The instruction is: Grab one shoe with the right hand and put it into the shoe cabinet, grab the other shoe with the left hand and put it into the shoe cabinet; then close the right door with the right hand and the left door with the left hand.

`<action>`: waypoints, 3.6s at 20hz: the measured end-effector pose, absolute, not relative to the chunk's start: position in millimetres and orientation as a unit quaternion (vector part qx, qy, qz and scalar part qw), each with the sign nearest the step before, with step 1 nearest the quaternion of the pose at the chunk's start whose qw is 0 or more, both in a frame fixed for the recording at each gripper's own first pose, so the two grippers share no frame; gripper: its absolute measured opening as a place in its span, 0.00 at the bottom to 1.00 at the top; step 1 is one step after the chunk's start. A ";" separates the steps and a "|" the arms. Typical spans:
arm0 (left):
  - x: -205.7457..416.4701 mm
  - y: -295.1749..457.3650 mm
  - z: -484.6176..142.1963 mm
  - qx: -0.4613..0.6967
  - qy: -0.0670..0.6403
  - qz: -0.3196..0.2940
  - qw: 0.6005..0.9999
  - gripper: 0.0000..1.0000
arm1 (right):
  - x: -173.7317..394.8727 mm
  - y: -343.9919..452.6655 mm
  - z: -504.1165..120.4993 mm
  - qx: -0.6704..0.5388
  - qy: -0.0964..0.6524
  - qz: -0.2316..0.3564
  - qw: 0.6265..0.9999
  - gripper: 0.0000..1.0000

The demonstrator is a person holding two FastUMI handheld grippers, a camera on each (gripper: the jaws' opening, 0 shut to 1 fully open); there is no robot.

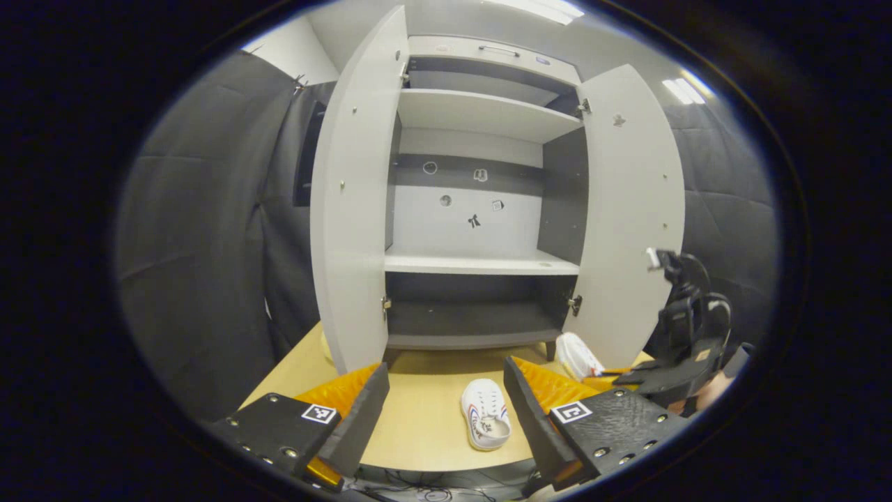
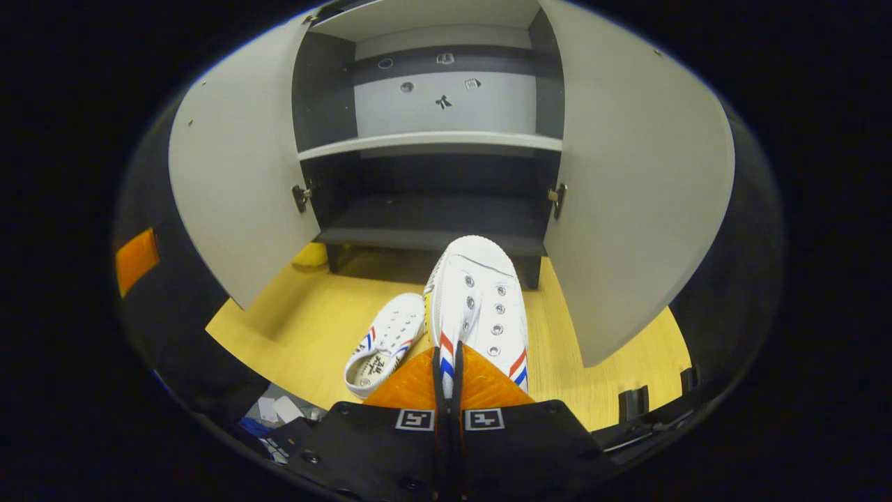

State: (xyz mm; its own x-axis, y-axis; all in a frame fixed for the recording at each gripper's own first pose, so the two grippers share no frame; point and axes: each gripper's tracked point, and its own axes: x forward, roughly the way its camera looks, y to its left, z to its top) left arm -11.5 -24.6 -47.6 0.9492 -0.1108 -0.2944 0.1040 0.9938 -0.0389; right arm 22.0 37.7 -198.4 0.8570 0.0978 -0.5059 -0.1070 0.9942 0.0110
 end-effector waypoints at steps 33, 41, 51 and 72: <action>131.8 -35.6 23.6 -0.011 0.095 0.040 0.995 0.94 | 390.2 36.7 30.4 0.102 0.028 0.016 0.994 0.02; 126.7 -22.3 9.8 0.003 0.105 0.074 0.992 0.94 | 418.4 43.5 12.6 0.097 0.044 0.016 0.994 0.09; 77.2 -0.9 -1.6 -0.017 0.101 0.019 0.995 0.95 | 334.0 56.9 38.2 0.023 0.015 0.008 1.000 1.00; 54.6 -72.0 -183.8 -0.026 0.303 -0.166 0.938 0.95 | -4.8 -20.9 -122.4 0.009 0.183 -0.039 0.982 1.00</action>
